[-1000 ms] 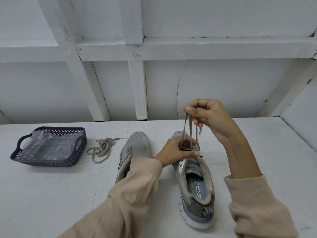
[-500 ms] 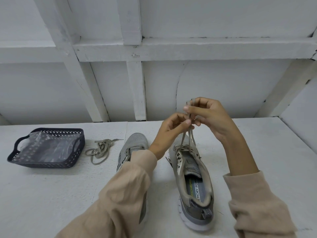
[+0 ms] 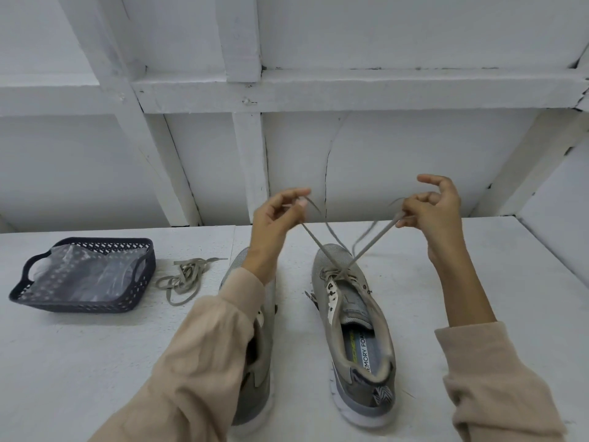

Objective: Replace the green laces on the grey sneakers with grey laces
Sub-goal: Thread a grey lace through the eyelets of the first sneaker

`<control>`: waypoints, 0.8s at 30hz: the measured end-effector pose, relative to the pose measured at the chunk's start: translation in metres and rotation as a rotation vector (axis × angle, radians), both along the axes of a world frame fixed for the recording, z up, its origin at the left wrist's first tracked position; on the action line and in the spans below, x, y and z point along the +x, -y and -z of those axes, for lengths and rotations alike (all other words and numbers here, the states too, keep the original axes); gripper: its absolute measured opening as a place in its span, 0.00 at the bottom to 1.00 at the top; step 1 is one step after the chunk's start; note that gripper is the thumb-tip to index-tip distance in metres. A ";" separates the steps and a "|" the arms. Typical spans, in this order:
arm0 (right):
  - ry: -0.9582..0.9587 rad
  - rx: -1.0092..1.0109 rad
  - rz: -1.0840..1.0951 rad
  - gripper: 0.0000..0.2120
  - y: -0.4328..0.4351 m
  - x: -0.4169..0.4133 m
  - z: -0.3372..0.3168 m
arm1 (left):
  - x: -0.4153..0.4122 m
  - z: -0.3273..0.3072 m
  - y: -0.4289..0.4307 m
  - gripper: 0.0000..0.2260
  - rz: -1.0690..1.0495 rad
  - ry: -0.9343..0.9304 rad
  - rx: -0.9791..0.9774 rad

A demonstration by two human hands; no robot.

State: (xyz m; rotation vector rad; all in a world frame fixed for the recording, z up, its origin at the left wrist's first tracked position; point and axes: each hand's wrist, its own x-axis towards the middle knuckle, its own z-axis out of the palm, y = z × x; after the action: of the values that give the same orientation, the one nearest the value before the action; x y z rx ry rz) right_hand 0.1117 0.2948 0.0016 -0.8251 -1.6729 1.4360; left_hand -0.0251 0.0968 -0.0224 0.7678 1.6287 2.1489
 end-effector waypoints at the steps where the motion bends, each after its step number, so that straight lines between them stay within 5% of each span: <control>1: -0.025 0.003 0.021 0.21 -0.003 0.002 -0.001 | -0.006 -0.003 0.004 0.08 -0.020 -0.013 0.010; 7: 0.031 0.053 0.024 0.14 -0.013 0.007 0.010 | -0.023 -0.007 0.028 0.08 -0.119 -0.133 -0.194; 13: 0.561 0.037 -0.254 0.05 -0.013 0.011 0.051 | -0.032 0.026 0.039 0.03 0.025 -0.583 -0.979; 17: 0.839 -0.051 -0.494 0.09 -0.015 0.013 0.065 | -0.032 0.029 0.027 0.08 0.087 -0.787 -1.245; 20: 0.881 0.073 -0.307 0.07 -0.031 0.016 0.072 | -0.045 0.028 0.018 0.09 -0.014 -0.862 -1.323; 24: 0.855 0.214 0.019 0.09 -0.057 0.021 0.083 | -0.078 0.031 0.004 0.12 -0.065 -0.695 -1.374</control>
State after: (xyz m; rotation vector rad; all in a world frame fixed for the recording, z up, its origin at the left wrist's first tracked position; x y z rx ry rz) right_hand 0.1326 0.3516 -0.0817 -1.4433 -2.3681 0.8908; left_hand -0.1031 0.0932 -0.0539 0.9235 2.8035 0.3181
